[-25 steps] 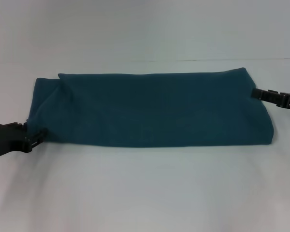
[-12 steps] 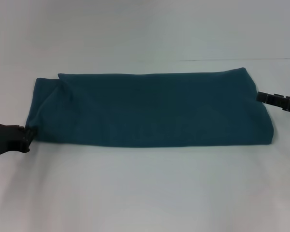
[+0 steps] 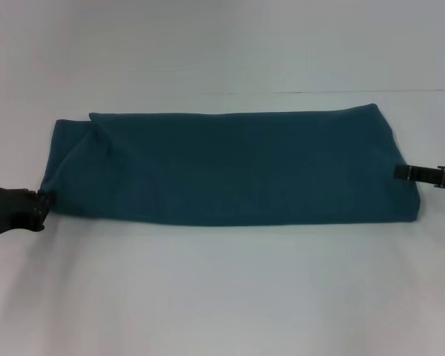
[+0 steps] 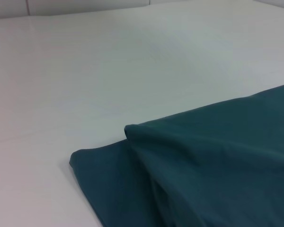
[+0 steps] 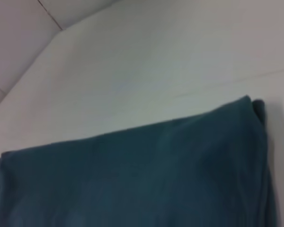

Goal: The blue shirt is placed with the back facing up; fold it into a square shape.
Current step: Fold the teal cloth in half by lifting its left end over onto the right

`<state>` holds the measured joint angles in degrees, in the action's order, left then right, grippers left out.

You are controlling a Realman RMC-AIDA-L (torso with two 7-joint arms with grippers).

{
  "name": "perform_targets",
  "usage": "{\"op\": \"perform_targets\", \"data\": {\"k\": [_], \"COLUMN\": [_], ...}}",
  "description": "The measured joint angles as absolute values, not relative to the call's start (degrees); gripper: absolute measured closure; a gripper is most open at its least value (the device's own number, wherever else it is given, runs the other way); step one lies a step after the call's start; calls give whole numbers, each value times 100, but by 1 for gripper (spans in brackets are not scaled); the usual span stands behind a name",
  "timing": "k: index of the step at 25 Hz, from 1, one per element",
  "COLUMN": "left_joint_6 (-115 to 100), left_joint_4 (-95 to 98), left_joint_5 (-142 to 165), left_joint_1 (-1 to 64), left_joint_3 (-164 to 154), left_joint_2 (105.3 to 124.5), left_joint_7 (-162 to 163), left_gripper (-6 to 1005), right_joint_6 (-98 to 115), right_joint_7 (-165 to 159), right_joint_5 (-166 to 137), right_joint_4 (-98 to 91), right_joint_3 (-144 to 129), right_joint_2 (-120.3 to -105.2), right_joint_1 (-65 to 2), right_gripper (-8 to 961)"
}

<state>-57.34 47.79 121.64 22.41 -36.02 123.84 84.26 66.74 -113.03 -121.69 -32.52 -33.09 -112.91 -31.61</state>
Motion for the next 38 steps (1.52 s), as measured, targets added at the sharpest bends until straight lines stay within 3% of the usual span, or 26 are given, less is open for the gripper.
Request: {"op": "perform_targets", "data": {"k": [11,24,38], "left_joint_6": [-5699,-5705,-5757], "left_joint_4": [4769,4746,4784], "left_joint_5": [12164,12164,12163], "left_joint_1": [2253,2308,2256], "left_joint_3": [-3612,-3620,-3586], "left_joint_2": [12384,12375,12384], "left_joint_7": [8429,8424,8396], "left_gripper": [993,994,994], "right_joint_6": [6621,6610,6824], "right_joint_7": [-11700,-11670,-11365], "right_joint_5": [-12565,-12569,-12270], "right_joint_4": [-3242,-3199,-3221], "right_joint_3": [-3333,-3348,-3262], "right_joint_2": [-11269,-11403,-11421], "right_joint_1": [-3145,-3135,-3051], "right_gripper": [249,272,844]}}
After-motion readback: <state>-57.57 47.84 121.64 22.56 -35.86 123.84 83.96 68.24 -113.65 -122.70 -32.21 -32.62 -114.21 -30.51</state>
